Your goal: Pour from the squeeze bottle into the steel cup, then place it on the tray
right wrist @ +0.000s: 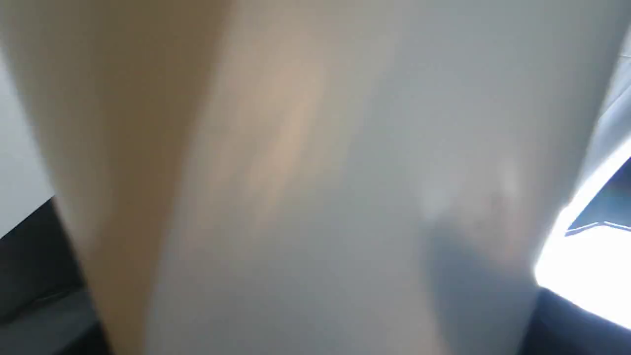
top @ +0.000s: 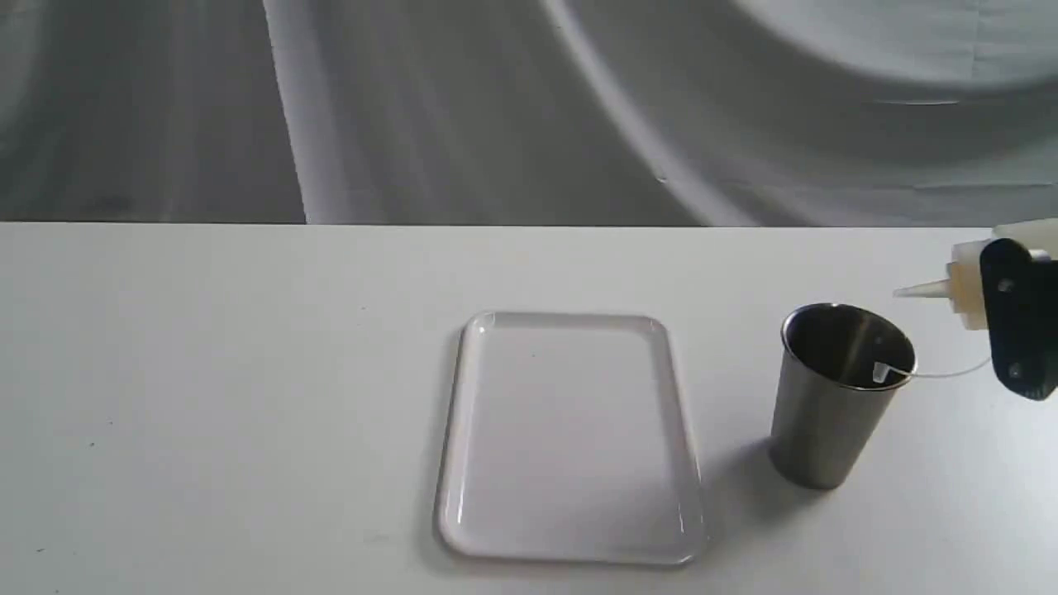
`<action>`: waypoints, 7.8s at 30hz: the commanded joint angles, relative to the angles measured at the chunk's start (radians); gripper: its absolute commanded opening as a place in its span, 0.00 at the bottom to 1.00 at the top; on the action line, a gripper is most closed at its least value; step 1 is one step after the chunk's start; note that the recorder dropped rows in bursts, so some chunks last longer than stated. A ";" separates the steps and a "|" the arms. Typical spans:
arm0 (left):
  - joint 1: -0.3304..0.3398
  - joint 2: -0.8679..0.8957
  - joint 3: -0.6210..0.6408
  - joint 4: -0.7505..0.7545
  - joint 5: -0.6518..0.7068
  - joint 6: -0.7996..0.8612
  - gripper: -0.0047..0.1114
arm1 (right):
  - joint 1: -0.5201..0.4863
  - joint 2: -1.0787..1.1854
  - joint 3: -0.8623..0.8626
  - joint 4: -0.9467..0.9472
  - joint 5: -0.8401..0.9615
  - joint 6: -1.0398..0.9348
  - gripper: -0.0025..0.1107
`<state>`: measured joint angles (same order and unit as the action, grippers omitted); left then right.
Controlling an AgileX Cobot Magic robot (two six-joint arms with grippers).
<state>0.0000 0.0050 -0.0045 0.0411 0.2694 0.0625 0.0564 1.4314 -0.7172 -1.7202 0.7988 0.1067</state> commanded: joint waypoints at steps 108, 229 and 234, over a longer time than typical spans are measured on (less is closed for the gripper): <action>-0.004 -0.005 0.004 0.002 -0.007 -0.002 0.11 | -0.006 -0.044 0.040 -0.024 -0.133 1.415 0.02; -0.004 -0.005 0.004 0.002 -0.007 -0.002 0.11 | 0.443 0.643 -0.088 1.887 -1.937 -0.225 0.02; -0.004 -0.005 0.004 0.002 -0.007 -0.002 0.11 | 0.443 0.670 -0.088 1.988 -1.933 -0.155 0.02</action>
<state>0.0000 0.0050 -0.0045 0.0411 0.2694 0.0625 0.4982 2.1051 -0.7985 0.2409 -1.0957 -0.0721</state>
